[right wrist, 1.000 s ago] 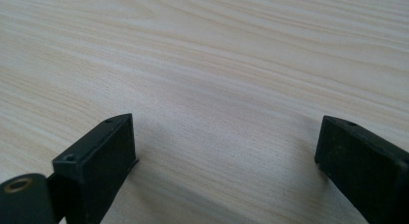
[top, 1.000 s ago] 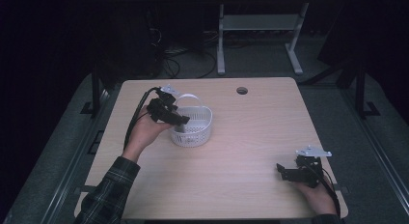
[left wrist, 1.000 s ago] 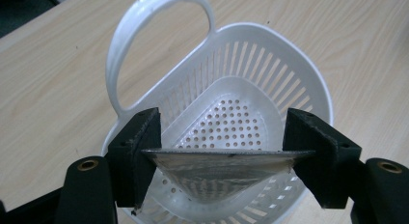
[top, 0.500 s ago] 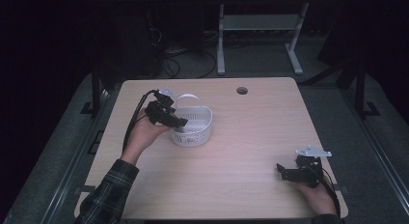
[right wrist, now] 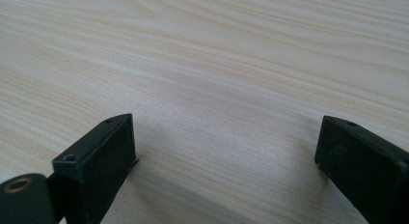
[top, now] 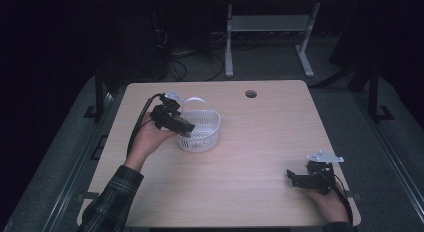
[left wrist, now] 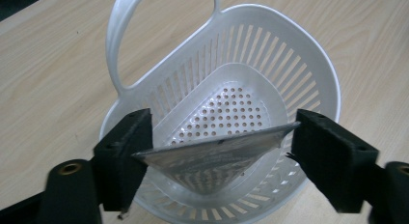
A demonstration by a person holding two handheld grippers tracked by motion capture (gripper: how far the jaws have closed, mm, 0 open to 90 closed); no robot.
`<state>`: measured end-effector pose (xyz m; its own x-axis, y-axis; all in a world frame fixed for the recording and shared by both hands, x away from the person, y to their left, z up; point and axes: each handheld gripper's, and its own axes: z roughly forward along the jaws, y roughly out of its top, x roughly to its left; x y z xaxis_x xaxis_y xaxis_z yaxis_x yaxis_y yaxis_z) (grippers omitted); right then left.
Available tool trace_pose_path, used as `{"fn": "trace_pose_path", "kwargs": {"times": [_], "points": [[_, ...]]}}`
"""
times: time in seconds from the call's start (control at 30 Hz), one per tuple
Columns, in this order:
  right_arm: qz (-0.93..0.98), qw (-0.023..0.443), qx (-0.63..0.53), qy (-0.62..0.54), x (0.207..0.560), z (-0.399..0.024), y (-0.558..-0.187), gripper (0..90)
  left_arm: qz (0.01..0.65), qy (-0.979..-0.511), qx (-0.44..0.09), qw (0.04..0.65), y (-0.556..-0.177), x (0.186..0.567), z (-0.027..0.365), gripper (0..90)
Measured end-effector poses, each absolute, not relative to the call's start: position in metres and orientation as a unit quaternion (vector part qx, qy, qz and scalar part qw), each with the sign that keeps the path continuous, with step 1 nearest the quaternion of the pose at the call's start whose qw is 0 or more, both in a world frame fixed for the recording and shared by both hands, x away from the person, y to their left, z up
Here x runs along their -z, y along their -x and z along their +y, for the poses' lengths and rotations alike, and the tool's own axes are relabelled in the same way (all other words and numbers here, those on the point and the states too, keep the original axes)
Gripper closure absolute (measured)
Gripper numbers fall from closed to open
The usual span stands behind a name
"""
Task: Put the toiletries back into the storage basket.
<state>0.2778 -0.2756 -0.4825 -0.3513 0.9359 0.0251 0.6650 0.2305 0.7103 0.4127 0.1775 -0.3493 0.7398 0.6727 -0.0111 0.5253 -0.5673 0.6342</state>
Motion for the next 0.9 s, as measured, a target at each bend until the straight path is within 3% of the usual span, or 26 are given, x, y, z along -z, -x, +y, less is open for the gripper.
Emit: {"fn": "trace_pose_path", "kwargs": {"times": [0.43, 0.9], "points": [[0.756, 0.21, -0.323, -0.529, 0.483, -0.276, -0.278, 6.4, 0.342, -0.868, -0.141, 0.333, -0.398, 0.331, 0.198, 15.6], [0.755, 0.209, -0.323, -0.531, 0.482, -0.275, -0.278, 6.4, 0.348, -0.86, -0.159, 0.338, -0.367, 0.336, 0.222, 14.7]]}}
